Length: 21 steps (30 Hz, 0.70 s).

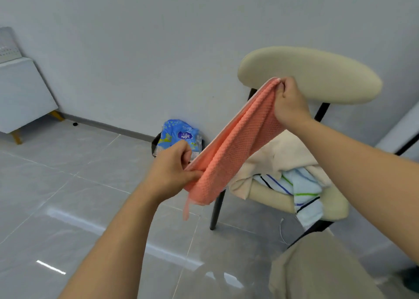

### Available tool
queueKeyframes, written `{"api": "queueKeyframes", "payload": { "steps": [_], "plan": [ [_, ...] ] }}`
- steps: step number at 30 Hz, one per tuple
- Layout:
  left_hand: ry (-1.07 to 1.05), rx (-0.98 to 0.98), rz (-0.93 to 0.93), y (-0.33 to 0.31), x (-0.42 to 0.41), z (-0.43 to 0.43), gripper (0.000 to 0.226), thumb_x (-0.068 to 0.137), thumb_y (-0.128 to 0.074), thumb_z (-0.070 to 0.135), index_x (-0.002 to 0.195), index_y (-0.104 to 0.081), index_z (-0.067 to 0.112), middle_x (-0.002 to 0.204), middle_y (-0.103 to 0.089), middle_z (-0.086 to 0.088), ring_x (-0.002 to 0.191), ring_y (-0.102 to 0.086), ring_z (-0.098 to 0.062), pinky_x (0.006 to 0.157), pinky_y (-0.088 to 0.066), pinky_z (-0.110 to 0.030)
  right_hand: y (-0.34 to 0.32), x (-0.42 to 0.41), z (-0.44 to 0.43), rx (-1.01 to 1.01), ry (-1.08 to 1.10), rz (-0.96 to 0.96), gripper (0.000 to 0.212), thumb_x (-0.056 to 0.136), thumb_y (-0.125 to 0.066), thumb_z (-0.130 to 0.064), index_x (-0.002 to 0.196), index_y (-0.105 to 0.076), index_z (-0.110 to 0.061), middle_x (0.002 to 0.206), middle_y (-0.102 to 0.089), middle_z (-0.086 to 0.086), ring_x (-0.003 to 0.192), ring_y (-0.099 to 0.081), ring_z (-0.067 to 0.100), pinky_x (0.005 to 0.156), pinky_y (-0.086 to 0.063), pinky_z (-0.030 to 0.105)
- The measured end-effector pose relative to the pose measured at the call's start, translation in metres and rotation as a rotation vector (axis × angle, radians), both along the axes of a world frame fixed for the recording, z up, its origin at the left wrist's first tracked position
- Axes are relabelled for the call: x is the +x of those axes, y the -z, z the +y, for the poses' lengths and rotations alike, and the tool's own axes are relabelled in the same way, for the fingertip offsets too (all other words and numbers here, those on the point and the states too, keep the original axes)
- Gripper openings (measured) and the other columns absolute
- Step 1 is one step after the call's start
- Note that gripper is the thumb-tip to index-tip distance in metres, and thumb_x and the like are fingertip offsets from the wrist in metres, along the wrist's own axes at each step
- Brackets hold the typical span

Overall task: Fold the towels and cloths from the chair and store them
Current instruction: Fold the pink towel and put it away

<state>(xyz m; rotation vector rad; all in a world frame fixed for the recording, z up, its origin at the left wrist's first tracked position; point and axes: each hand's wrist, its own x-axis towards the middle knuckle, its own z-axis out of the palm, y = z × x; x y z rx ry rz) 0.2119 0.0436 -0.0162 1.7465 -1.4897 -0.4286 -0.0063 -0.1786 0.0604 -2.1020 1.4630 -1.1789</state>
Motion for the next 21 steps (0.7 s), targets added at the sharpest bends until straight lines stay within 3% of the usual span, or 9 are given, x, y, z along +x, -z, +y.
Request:
{"api": "queueKeyframes", "payload": {
  "steps": [4,7,10,12,14,16,19,21],
  "plan": [
    [0.129,-0.034,-0.028,0.006,-0.025,-0.005,0.043,0.075,-0.083,0.016,0.079,-0.041,0.024,0.066,-0.047,0.013,0.062,-0.041,-0.008,0.054,-0.033,-0.020,-0.007,-0.029,-0.008,0.028,0.074,0.059,0.030,0.109,-0.028,-0.030,0.120,-0.048,-0.010,0.114,-0.060,0.013,0.105,-0.055,0.031,0.076,-0.032,0.033],
    [0.205,-0.079,-0.124,0.002,-0.042,-0.004,0.025,0.089,-0.070,0.011,0.098,-0.054,0.029,0.079,-0.053,0.020,0.074,-0.050,0.006,0.065,-0.037,-0.009,-0.008,-0.045,-0.008,0.046,0.103,0.062,0.030,0.109,-0.028,-0.030,0.121,-0.048,-0.012,0.110,-0.057,0.008,0.099,-0.053,0.027,0.076,-0.031,0.033],
    [0.259,-0.103,-0.088,-0.002,-0.054,-0.004,0.063,0.089,-0.062,0.001,0.137,-0.049,0.040,0.110,-0.057,0.027,0.093,-0.052,0.012,0.082,-0.035,-0.001,-0.010,-0.057,-0.007,0.033,0.132,0.056,0.030,0.109,-0.029,-0.029,0.122,-0.049,-0.010,0.114,-0.060,0.012,0.105,-0.056,0.031,0.074,-0.030,0.032],
    [0.306,-0.125,-0.096,-0.001,-0.058,-0.006,0.079,0.089,-0.055,-0.001,0.150,-0.035,0.045,0.122,-0.062,0.011,0.107,-0.054,-0.003,0.094,-0.039,-0.012,-0.014,-0.062,-0.006,0.017,0.135,0.041,0.031,0.109,-0.029,-0.028,0.124,-0.049,-0.009,0.120,-0.061,0.017,0.109,-0.057,0.033,0.075,-0.030,0.032],
    [0.304,-0.132,-0.165,0.001,-0.060,-0.009,0.072,0.087,-0.051,0.004,0.143,-0.046,0.048,0.114,-0.062,0.006,0.103,-0.055,-0.011,0.093,-0.046,-0.029,-0.018,-0.066,-0.004,0.000,0.125,0.033,0.030,0.109,-0.029,-0.028,0.122,-0.049,-0.010,0.114,-0.061,0.013,0.106,-0.058,0.032,0.076,-0.033,0.033],
    [0.256,-0.152,-0.207,0.002,-0.063,-0.009,0.058,0.087,-0.056,0.004,0.128,-0.061,0.045,0.106,-0.059,0.012,0.095,-0.055,-0.007,0.086,-0.049,-0.035,-0.021,-0.070,-0.002,-0.011,0.105,0.036,0.029,0.108,-0.029,-0.029,0.119,-0.049,-0.011,0.106,-0.059,0.008,0.102,-0.058,0.032,0.077,-0.037,0.035],
    [0.213,-0.194,-0.139,0.001,-0.068,-0.007,0.044,0.088,-0.060,0.005,0.107,-0.054,0.043,0.099,-0.056,0.021,0.082,-0.055,-0.001,0.072,-0.045,-0.029,-0.024,-0.075,-0.002,-0.021,0.095,0.029,0.029,0.108,-0.030,-0.029,0.120,-0.049,-0.011,0.112,-0.063,0.012,0.103,-0.059,0.034,0.083,-0.043,0.041],
    [0.188,-0.207,-0.146,-0.004,-0.071,-0.004,0.044,0.091,-0.059,0.007,0.104,-0.045,0.047,0.100,-0.052,0.025,0.082,-0.054,0.003,0.070,-0.039,-0.019,-0.025,-0.079,-0.002,-0.015,0.096,0.022,0.030,0.108,-0.029,-0.030,0.121,-0.049,-0.011,0.114,-0.063,0.014,0.104,-0.059,0.034,0.083,-0.042,0.040]
  ]
}}
